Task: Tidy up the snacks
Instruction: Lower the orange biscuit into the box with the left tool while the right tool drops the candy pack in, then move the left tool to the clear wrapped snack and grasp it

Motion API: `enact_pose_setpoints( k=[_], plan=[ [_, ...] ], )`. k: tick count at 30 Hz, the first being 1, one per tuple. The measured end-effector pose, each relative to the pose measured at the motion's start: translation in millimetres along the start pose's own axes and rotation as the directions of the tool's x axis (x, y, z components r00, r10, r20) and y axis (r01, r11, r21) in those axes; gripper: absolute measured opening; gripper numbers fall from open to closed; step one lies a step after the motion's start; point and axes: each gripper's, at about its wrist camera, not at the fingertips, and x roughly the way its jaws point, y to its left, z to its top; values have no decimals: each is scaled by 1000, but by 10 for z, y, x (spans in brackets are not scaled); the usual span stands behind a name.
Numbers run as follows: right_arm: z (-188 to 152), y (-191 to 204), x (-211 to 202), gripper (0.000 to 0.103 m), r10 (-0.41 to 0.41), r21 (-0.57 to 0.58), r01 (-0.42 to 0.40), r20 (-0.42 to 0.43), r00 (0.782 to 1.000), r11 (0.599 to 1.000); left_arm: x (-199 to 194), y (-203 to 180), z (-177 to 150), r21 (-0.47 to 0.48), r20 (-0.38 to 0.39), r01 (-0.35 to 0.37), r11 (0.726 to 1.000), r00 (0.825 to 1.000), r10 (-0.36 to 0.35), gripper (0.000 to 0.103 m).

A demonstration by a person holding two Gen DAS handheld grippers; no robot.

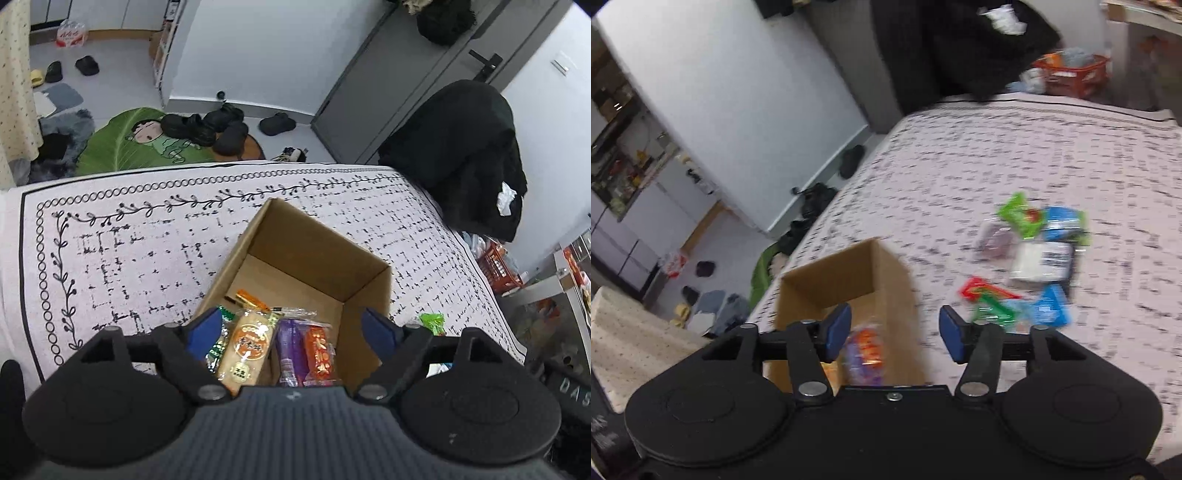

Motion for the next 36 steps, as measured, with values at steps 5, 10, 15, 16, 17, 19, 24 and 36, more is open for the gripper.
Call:
enact_pose_setpoints(
  k=[5,10,15,16,17,19,24,36],
  plan=[
    [-52,-413,-155,57,-56,48,56,-4,998,997,-22,-120,-67,55,5,21,998,1000,-21,87],
    [-116,-686,-249,58,-93,64,94,-21,995,993,-54,-286,-151,110,0,43,993,999,-43,88],
    [-164,-864,-285,60,-85,78,86,-18,996,993,-80,-481,-275,164,-18,81,983,997,-79,88],
    [-174,-899,-292,60,-76,85,77,-15,997,993,-88,-522,-306,174,-20,84,981,996,-82,88],
    [-181,-941,-293,60,-69,93,70,-15,997,993,-94,-556,-335,181,-22,86,980,996,-84,88],
    [-203,-1016,-290,60,-61,106,62,-17,998,992,-106,-619,-383,187,-25,93,978,996,-90,88],
    [-233,-1210,-292,65,-34,134,35,-14,999,990,-147,-781,-547,201,-31,112,973,994,-108,87],
    [-219,-1554,-294,97,25,161,-28,21,999,987,-55,-1107,-1051,247,-85,133,960,990,-115,87]
  ],
)
